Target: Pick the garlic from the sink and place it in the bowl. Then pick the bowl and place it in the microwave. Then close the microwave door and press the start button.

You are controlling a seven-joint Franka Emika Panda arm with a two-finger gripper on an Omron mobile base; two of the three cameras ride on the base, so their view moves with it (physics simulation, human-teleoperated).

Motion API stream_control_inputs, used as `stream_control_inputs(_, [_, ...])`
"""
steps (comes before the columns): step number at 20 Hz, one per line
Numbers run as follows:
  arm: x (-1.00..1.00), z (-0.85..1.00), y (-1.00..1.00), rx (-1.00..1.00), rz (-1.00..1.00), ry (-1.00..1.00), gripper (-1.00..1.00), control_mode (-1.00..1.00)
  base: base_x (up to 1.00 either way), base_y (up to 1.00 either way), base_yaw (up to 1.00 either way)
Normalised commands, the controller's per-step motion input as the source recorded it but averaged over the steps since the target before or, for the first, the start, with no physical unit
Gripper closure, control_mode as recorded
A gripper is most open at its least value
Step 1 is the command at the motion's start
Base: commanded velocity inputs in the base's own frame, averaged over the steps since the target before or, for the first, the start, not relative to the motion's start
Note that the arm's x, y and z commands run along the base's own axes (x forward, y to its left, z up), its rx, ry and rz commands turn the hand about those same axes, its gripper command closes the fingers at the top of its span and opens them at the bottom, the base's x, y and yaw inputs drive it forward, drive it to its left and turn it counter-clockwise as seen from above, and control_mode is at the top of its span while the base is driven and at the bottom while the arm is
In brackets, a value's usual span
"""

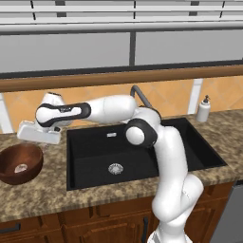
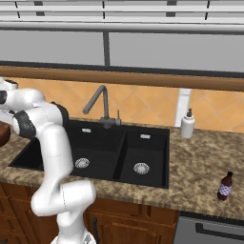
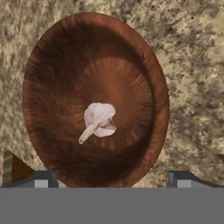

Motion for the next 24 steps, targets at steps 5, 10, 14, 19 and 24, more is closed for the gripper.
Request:
stream_control_inputs(5, [-0.03,-0.23,-0.05,-0.01,-0.01,0.00,-1.00,-1.00,0.00,0.00,0.00])
stream_control_inputs(10, [0.02,-0.22,0.03,-0.03,-0.04,0.02,-1.00,-1.00,0.00,0.00,0.00])
stream_control_inputs(14, [0.03,-0.09,0.08,-0.01,-0.06,0.03,-1.00,-1.00,0.00,0.00,0.00])
stream_control_inputs(19, [0.00,-0.28,0.07,-0.06,-0.06,0.07,-1.00,-1.00,0.00,0.00,0.00])
stream_control_inputs(24, [0.01,-0.23,0.23,-0.04,-0.08,0.08,-1.00,-1.00,0.00,0.00,0.00])
